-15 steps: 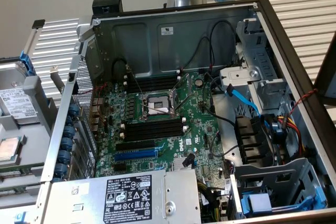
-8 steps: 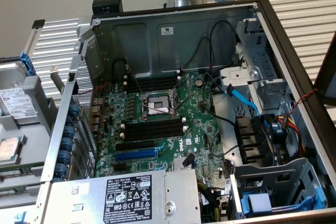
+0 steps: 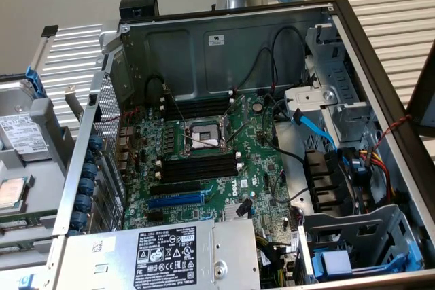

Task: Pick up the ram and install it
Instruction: 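Pick up the ram and move it above insertion slot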

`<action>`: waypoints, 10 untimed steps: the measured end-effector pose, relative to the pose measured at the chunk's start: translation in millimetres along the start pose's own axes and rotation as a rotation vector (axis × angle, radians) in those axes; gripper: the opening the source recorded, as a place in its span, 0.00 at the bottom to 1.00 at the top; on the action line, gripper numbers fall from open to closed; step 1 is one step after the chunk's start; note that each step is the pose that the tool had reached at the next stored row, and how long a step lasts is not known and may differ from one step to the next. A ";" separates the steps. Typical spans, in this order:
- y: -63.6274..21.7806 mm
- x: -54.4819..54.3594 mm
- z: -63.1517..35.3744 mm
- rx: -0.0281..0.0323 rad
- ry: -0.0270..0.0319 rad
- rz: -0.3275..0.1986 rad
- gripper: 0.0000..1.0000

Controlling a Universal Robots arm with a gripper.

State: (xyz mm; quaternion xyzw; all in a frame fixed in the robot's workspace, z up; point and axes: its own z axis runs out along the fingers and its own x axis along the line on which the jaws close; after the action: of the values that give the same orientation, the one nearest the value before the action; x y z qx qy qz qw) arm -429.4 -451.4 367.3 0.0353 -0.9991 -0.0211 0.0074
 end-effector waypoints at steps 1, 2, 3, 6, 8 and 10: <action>0.0 0.0 1.6 0.0004 0.0009 -0.018 0.11; -0.2 0.0 3.4 0.0004 0.0014 -0.035 0.11; -0.2 -0.1 4.8 0.0008 0.0026 -0.053 0.11; -0.4 -0.1 9.9 0.0014 0.0046 -0.109 0.11; -0.5 -0.2 12.7 0.0020 0.0064 -0.145 0.11; -0.7 -0.2 15.5 0.0025 0.0080 -0.181 0.11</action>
State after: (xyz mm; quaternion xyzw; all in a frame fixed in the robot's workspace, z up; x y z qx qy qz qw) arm -429.4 -451.4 351.8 0.1257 -0.9918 -0.0203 0.0095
